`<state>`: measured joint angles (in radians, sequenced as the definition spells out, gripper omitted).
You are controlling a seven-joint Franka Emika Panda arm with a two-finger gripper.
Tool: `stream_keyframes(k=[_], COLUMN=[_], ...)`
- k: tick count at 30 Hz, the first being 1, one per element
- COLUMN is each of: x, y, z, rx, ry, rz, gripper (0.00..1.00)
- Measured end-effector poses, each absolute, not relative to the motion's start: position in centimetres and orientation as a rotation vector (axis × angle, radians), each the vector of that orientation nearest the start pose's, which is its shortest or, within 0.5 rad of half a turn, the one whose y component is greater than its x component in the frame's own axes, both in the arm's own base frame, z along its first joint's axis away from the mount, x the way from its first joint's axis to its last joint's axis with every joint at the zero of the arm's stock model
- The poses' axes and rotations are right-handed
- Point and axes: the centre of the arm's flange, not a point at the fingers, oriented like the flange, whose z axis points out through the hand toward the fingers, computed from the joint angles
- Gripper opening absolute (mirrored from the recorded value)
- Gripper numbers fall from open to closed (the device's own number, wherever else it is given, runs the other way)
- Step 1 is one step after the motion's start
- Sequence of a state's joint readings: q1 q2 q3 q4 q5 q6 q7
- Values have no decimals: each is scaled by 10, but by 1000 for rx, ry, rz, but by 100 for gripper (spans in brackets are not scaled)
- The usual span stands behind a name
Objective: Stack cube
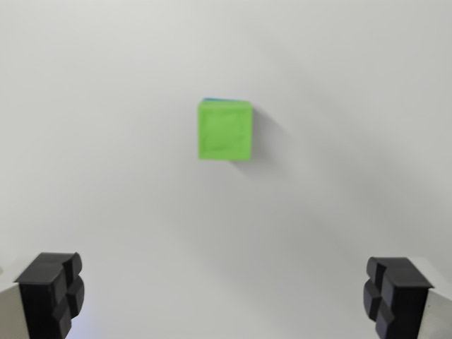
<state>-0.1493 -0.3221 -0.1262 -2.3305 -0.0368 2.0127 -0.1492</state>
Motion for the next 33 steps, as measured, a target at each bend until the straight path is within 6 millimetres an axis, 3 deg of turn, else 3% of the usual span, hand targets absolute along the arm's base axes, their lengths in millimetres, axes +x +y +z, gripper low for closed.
stream_keyframes(k=[33], x=[432], y=[-127], z=[466], rx=[-3131], ry=[163], rz=[0], gripper=[100])
